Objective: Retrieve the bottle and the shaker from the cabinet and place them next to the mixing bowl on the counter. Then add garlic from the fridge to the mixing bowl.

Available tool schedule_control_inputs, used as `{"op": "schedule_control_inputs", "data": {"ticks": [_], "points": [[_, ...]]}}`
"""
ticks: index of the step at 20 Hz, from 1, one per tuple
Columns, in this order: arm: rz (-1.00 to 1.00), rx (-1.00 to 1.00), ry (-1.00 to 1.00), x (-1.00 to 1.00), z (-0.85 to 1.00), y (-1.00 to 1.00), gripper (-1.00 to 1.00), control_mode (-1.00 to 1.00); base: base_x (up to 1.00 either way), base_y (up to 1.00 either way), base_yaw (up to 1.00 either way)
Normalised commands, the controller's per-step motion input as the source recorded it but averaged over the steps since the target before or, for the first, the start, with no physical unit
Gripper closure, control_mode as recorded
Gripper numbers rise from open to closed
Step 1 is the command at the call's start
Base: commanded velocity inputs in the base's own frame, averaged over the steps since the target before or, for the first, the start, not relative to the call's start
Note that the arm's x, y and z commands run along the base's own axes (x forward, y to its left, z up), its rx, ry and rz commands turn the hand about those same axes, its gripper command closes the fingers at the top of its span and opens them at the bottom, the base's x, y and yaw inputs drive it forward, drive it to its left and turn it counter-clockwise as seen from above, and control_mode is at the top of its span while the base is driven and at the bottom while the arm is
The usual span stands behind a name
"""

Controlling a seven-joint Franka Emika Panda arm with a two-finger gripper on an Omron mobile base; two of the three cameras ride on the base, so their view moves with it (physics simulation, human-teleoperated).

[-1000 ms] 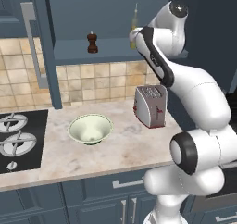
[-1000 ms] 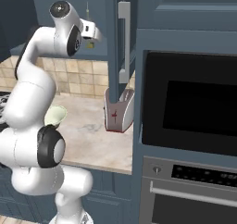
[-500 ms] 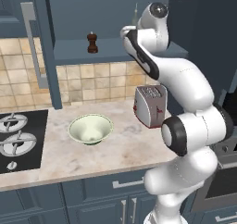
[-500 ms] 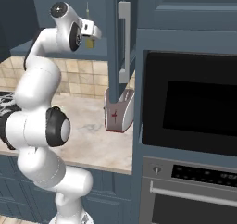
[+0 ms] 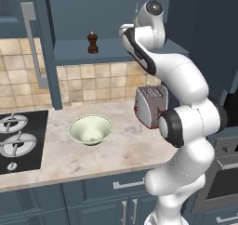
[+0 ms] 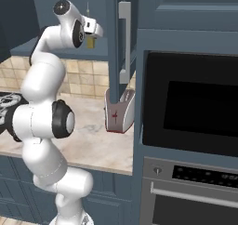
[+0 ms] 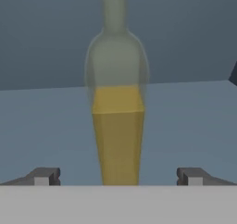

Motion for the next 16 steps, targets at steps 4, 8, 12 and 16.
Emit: {"op": "schedule_control_inputs", "data": {"ticks": [4, 8, 12, 16], "points": [[0.0, 0.0, 0.0, 0.27, -0.07, -0.08, -1.0, -1.0, 0.0, 0.0, 0.0], [0.0, 0.0, 0.0, 0.28, -0.12, -0.04, -1.0, -1.0, 0.0, 0.0, 0.0], [0.0, 0.0, 0.0, 0.02, 0.0, 0.0, -1.0, -1.0, 0.0, 0.0, 0.0], [0.0, 0.0, 0.0, 0.0, -0.06, 0.0, -1.0, -1.0, 0.0, 0.0, 0.0]]}}
